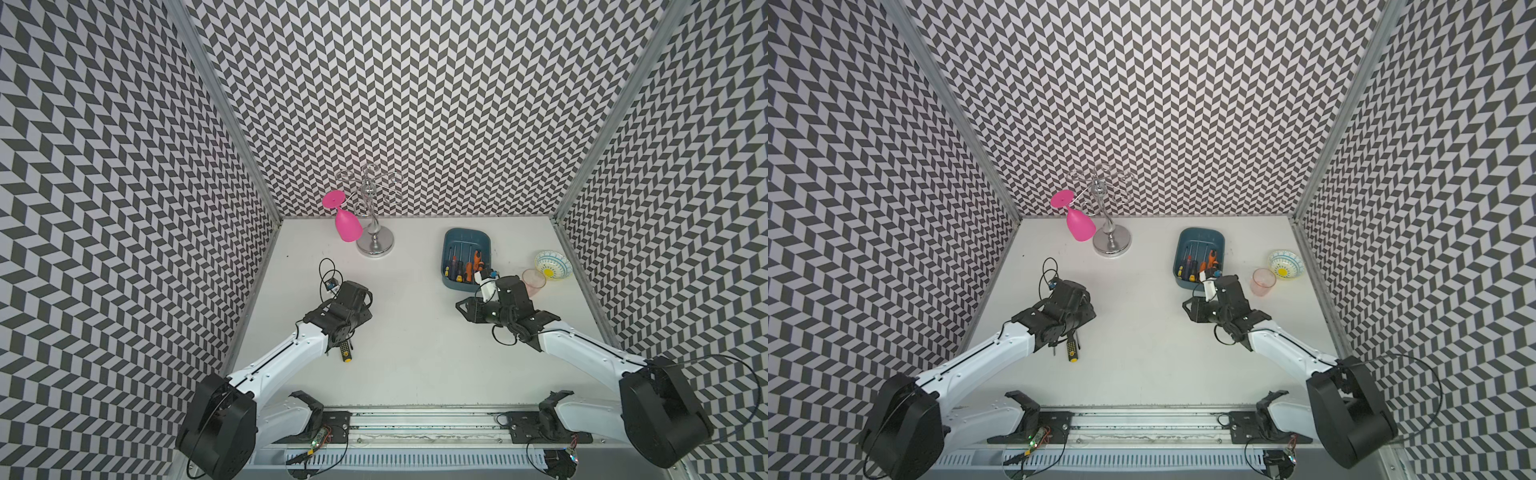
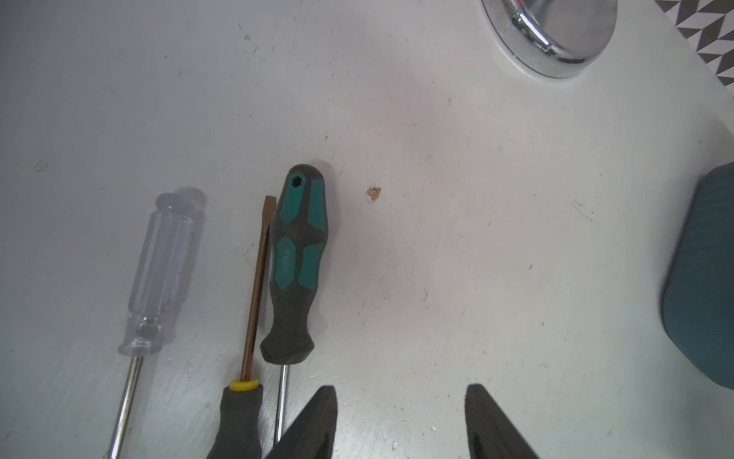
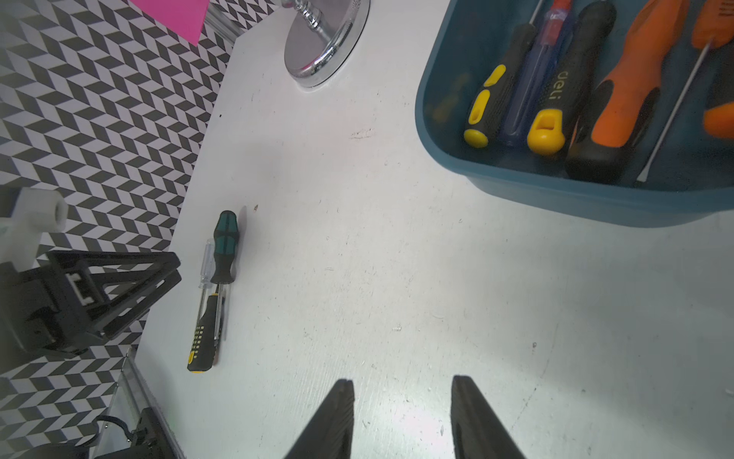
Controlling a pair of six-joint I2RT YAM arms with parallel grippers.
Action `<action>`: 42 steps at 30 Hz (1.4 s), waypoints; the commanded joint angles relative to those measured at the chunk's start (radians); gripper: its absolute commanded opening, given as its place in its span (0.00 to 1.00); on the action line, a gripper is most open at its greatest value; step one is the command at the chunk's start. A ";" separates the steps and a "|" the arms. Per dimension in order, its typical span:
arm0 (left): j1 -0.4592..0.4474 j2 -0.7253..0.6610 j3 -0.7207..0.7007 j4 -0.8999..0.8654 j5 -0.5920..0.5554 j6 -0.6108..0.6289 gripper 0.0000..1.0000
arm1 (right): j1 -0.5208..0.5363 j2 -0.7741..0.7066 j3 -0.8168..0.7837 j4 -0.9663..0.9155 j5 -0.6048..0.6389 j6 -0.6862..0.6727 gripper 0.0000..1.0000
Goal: Put the screwdriver on the desktop into the storage box
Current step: Pick up the screwdriver from the center of the board.
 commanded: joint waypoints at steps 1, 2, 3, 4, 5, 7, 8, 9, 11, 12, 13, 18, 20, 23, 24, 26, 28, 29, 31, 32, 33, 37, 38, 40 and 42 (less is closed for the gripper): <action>0.020 0.036 0.029 -0.041 -0.037 -0.009 0.54 | 0.008 -0.002 -0.006 0.055 -0.012 -0.012 0.43; 0.024 0.046 0.032 -0.050 -0.043 -0.015 0.53 | 0.008 0.000 -0.007 0.056 -0.012 -0.014 0.43; 0.028 0.055 0.034 -0.057 -0.053 -0.021 0.52 | 0.008 0.000 -0.009 0.058 -0.012 -0.014 0.43; 0.030 0.061 0.034 -0.061 -0.059 -0.024 0.52 | 0.009 0.000 -0.009 0.060 -0.013 -0.015 0.43; 0.032 0.067 0.033 -0.065 -0.069 -0.027 0.52 | 0.009 0.001 -0.011 0.063 -0.014 -0.015 0.43; 0.043 0.075 0.027 -0.068 -0.075 -0.033 0.52 | 0.008 0.002 -0.014 0.067 -0.020 -0.013 0.43; 0.047 0.079 0.022 -0.066 -0.075 -0.037 0.52 | 0.007 0.004 -0.016 0.072 -0.024 -0.011 0.43; 0.052 0.085 0.017 -0.062 -0.073 -0.038 0.52 | 0.009 0.005 -0.017 0.075 -0.027 -0.010 0.43; 0.060 0.097 0.014 -0.062 -0.074 -0.043 0.52 | 0.008 0.009 -0.020 0.078 -0.029 -0.009 0.43; 0.064 0.106 0.016 -0.065 -0.075 -0.045 0.51 | 0.007 0.011 -0.020 0.078 -0.031 -0.009 0.43; 0.066 0.112 0.016 -0.065 -0.076 -0.045 0.51 | 0.008 0.012 -0.020 0.079 -0.031 -0.010 0.43; 0.076 0.152 0.014 -0.056 -0.079 -0.047 0.50 | 0.008 0.009 -0.025 0.084 -0.033 -0.007 0.43; 0.082 0.172 0.017 -0.056 -0.081 -0.050 0.50 | 0.007 0.009 -0.026 0.085 -0.032 -0.008 0.43; 0.087 0.200 0.024 -0.057 -0.082 -0.052 0.49 | 0.009 0.015 -0.032 0.096 -0.032 -0.003 0.43; 0.087 0.206 0.025 -0.057 -0.079 -0.051 0.49 | 0.007 0.020 -0.032 0.098 -0.033 -0.002 0.43; 0.086 0.218 0.022 -0.044 -0.073 -0.048 0.49 | 0.008 0.025 -0.033 0.101 -0.034 -0.001 0.43; 0.087 0.225 0.016 -0.030 -0.059 -0.043 0.48 | 0.008 0.027 -0.034 0.104 -0.035 0.000 0.43; 0.086 0.229 0.013 -0.024 -0.054 -0.040 0.48 | 0.008 0.027 -0.034 0.105 -0.035 0.003 0.43; 0.086 0.235 0.014 -0.015 -0.047 -0.037 0.47 | 0.009 0.028 -0.035 0.107 -0.035 0.002 0.43; 0.086 0.238 0.014 -0.011 -0.042 -0.034 0.46 | 0.008 0.030 -0.034 0.109 -0.036 0.002 0.43; 0.087 0.239 0.012 -0.006 -0.038 -0.032 0.46 | 0.008 0.032 -0.034 0.109 -0.035 0.002 0.43; 0.086 0.244 0.011 0.013 -0.027 -0.024 0.44 | 0.008 0.039 -0.036 0.115 -0.037 0.003 0.43; 0.086 0.247 0.012 0.014 -0.025 -0.022 0.44 | 0.009 0.041 -0.037 0.114 -0.037 0.004 0.43; 0.085 0.255 0.014 0.016 -0.024 -0.019 0.43 | 0.008 0.044 -0.036 0.116 -0.037 0.004 0.43; 0.082 0.260 0.011 0.023 -0.016 -0.015 0.42 | 0.007 0.045 -0.035 0.117 -0.037 0.005 0.43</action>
